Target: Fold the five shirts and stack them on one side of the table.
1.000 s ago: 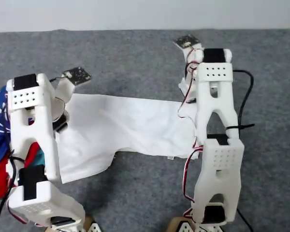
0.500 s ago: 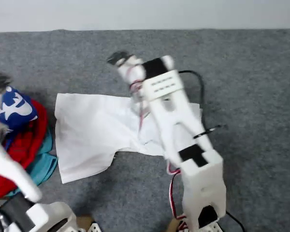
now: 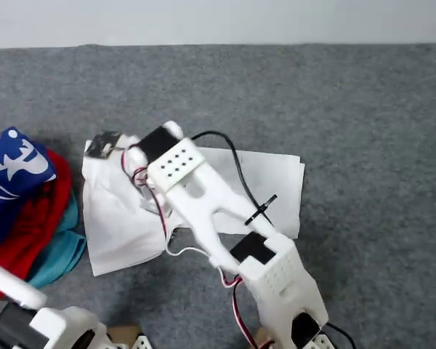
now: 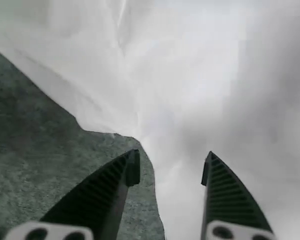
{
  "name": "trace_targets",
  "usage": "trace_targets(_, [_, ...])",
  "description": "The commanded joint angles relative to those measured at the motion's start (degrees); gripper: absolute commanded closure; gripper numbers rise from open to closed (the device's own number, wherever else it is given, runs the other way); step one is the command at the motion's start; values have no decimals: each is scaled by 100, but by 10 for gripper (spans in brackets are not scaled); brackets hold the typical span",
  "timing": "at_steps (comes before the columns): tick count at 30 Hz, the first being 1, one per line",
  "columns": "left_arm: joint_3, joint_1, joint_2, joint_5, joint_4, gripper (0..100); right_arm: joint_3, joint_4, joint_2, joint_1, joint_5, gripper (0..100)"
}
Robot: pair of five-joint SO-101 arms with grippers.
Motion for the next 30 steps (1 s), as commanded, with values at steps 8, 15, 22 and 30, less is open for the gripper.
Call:
trace_targets(8, [31,-844,-308,211,281,927,0,215,-40,-321,35,780])
trace_targets(15, [488,-1011,-316,211,255,930,9,198,-31,-514,26,780])
trace_targets(22, [936,-1011,-316,211,-132,930,-9,40,409,-514,70,780])
trace_targets(30, [1086,-1011,-316,211,-404,930,-26,-101,479,-1226,273,780])
